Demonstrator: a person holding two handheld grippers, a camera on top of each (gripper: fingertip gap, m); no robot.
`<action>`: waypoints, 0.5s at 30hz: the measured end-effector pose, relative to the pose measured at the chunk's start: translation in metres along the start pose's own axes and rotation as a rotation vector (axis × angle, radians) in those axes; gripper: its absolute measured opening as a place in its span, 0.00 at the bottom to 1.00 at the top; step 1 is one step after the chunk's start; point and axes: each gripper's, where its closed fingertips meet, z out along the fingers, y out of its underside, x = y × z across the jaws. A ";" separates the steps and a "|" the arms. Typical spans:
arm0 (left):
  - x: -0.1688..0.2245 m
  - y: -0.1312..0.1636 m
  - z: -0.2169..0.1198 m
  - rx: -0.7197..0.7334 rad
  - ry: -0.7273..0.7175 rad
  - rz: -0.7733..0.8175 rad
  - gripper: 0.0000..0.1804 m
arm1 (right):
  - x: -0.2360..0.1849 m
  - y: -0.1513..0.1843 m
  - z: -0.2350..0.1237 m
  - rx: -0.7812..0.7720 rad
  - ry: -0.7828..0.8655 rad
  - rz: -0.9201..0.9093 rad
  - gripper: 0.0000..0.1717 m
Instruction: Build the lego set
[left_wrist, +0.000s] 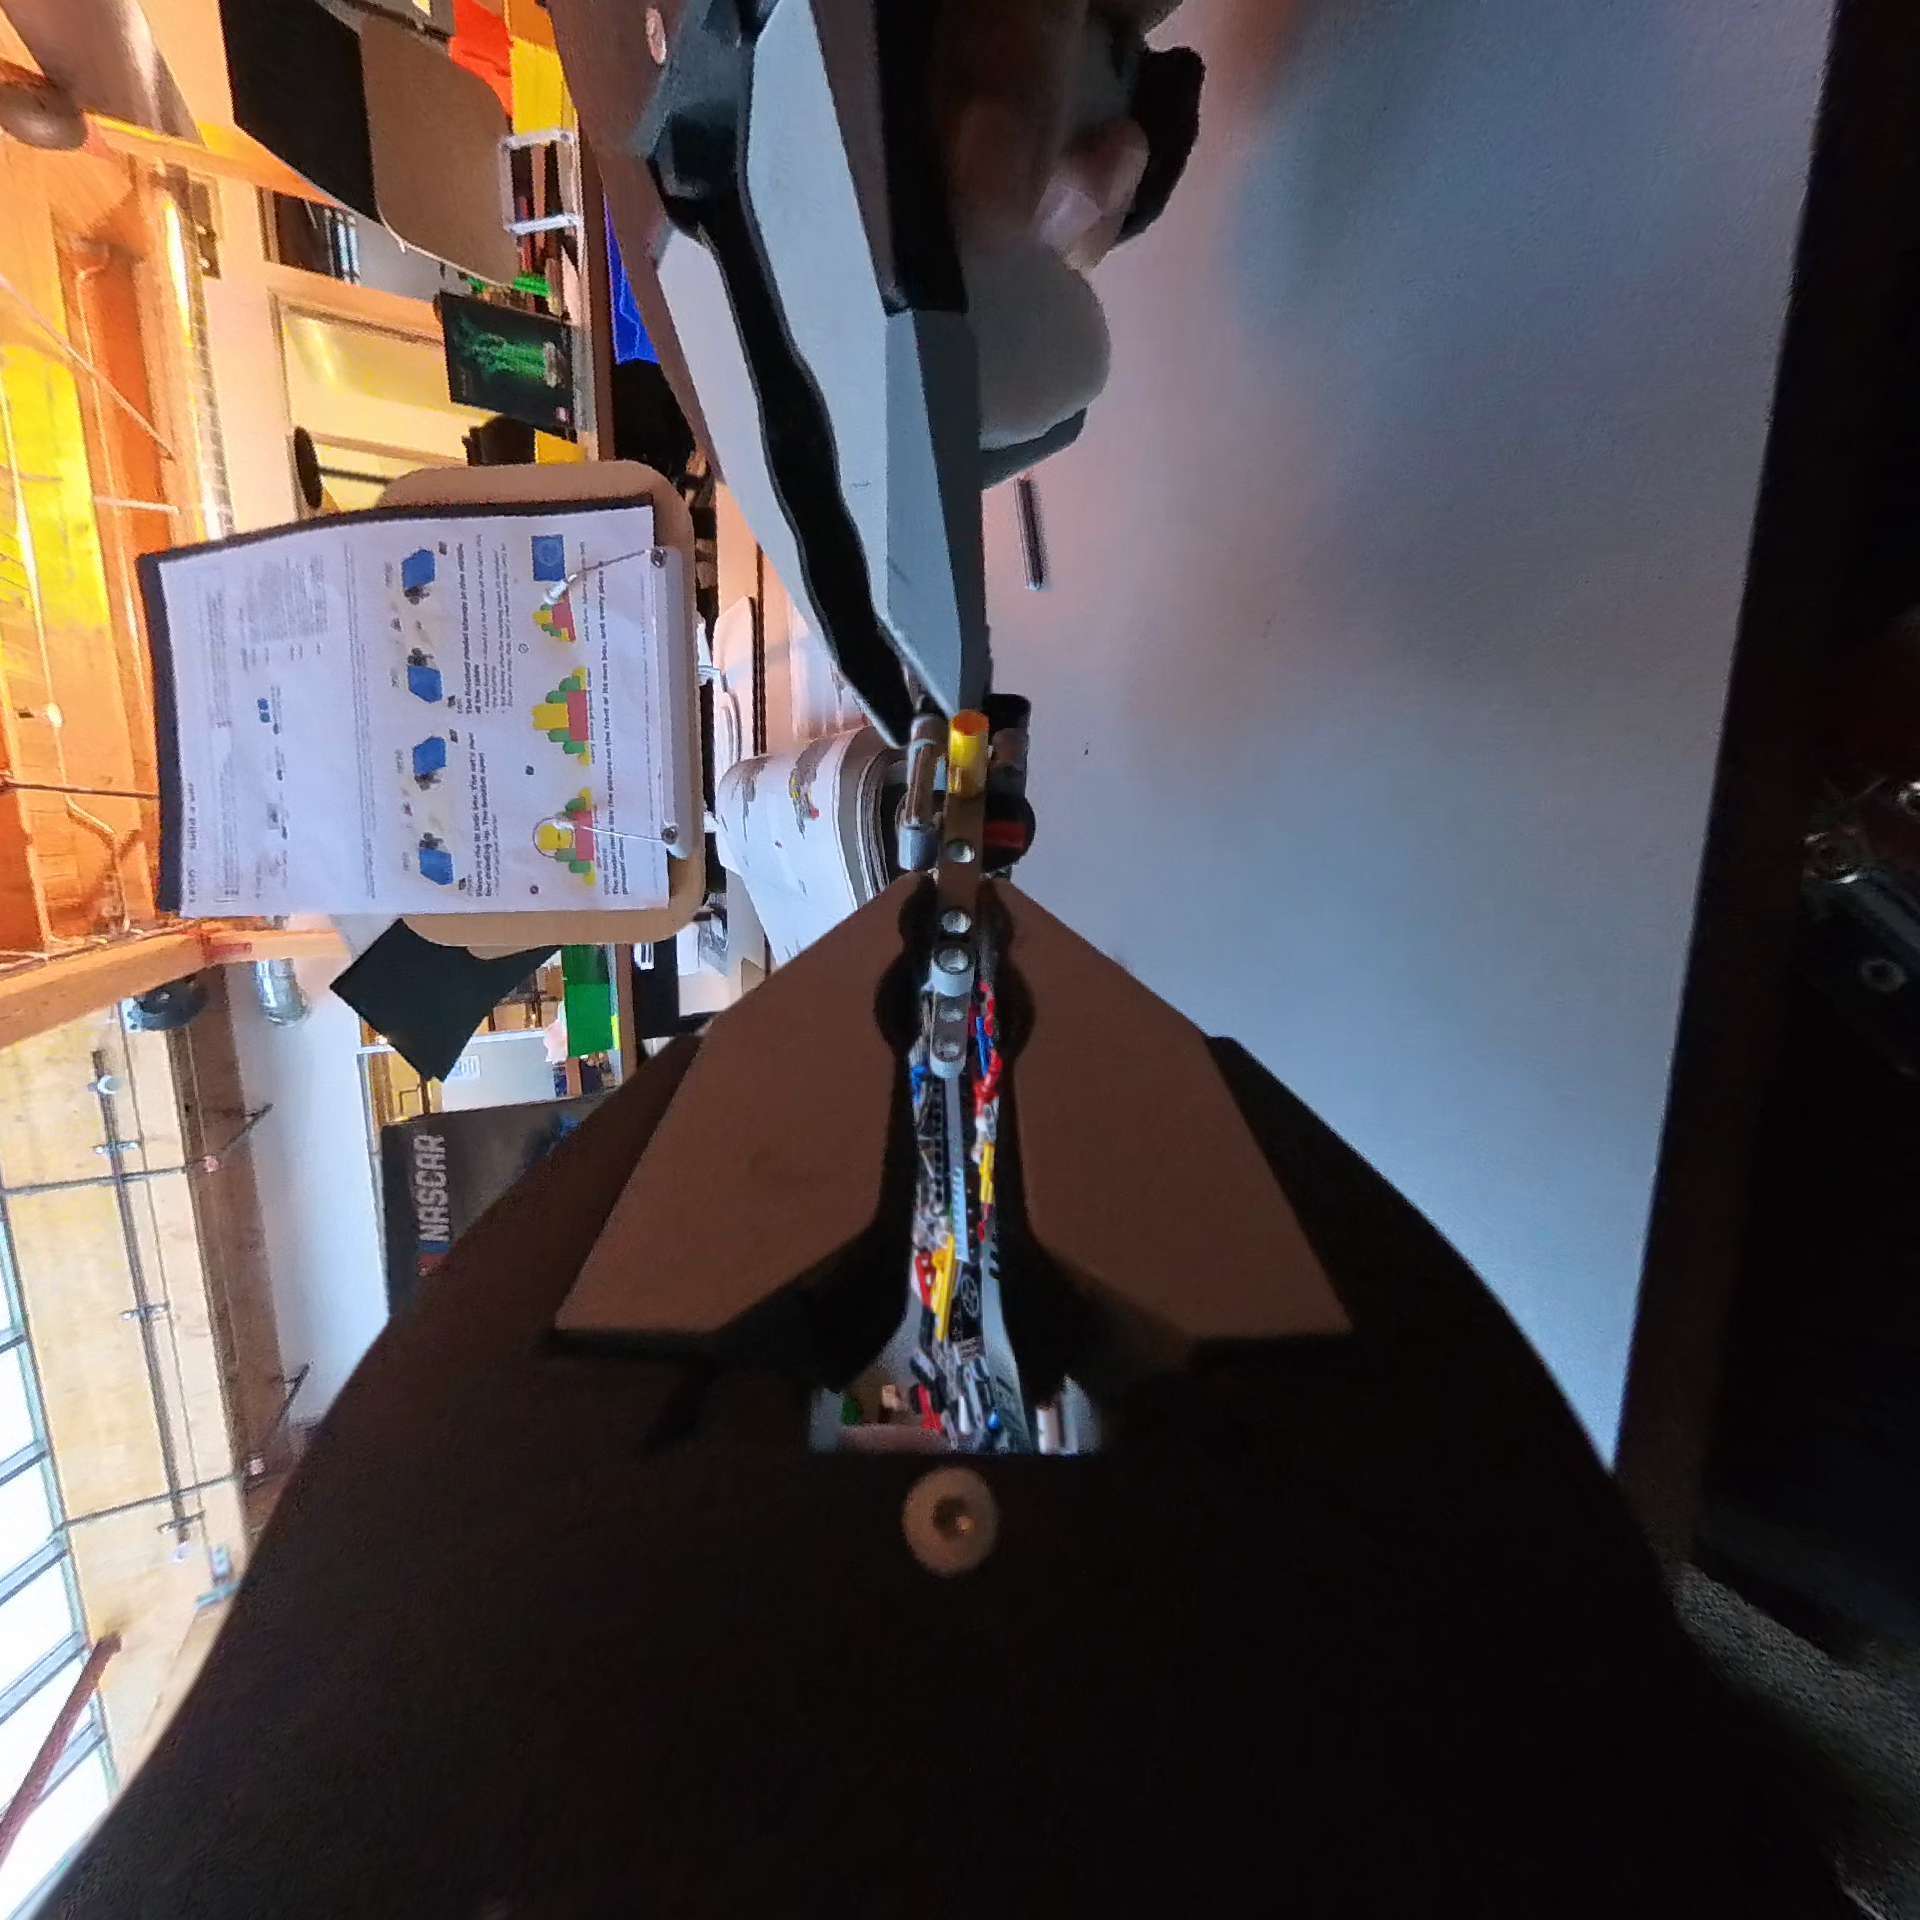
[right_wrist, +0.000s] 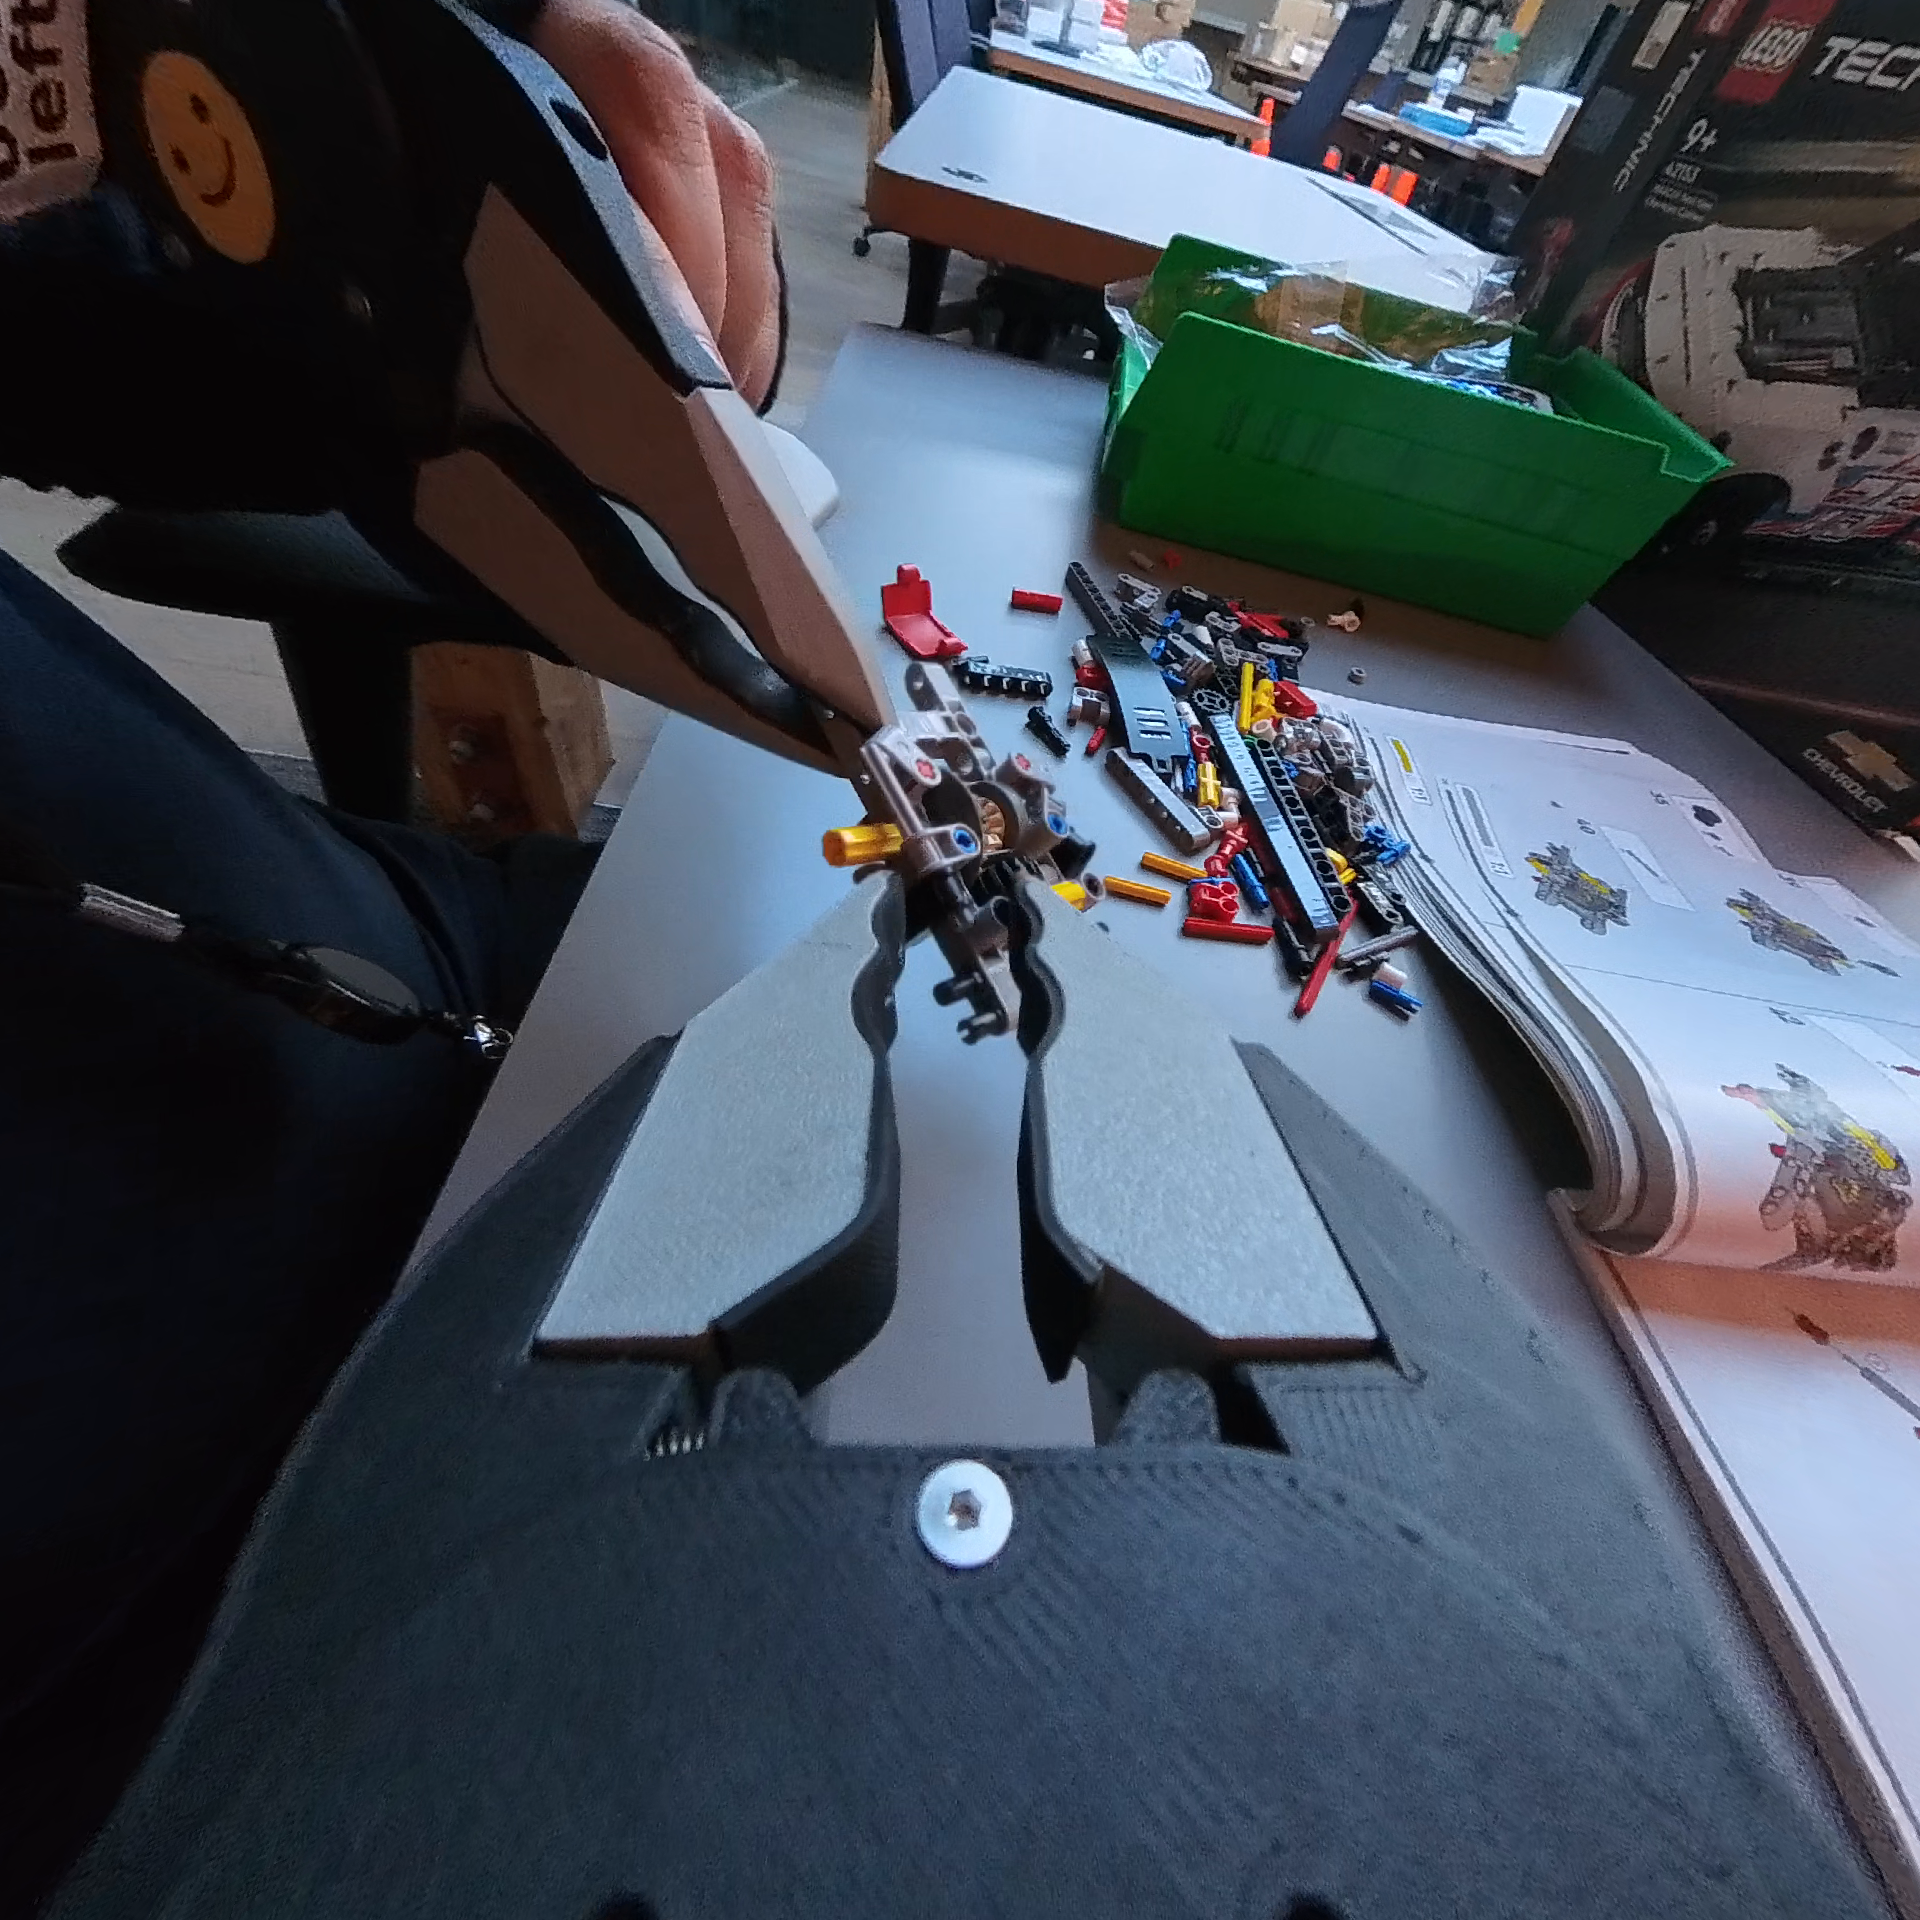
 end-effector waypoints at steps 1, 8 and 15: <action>-0.001 -0.001 -0.001 -0.011 -0.003 0.006 0.03 | 0.000 -0.001 0.000 0.004 -0.004 0.004 0.10; -0.006 -0.008 -0.005 -0.060 -0.016 0.083 0.03 | 0.000 -0.004 -0.003 0.035 -0.032 0.038 0.09; -0.005 -0.007 -0.003 -0.043 -0.012 0.054 0.04 | 0.001 -0.004 -0.003 0.035 -0.039 0.054 0.08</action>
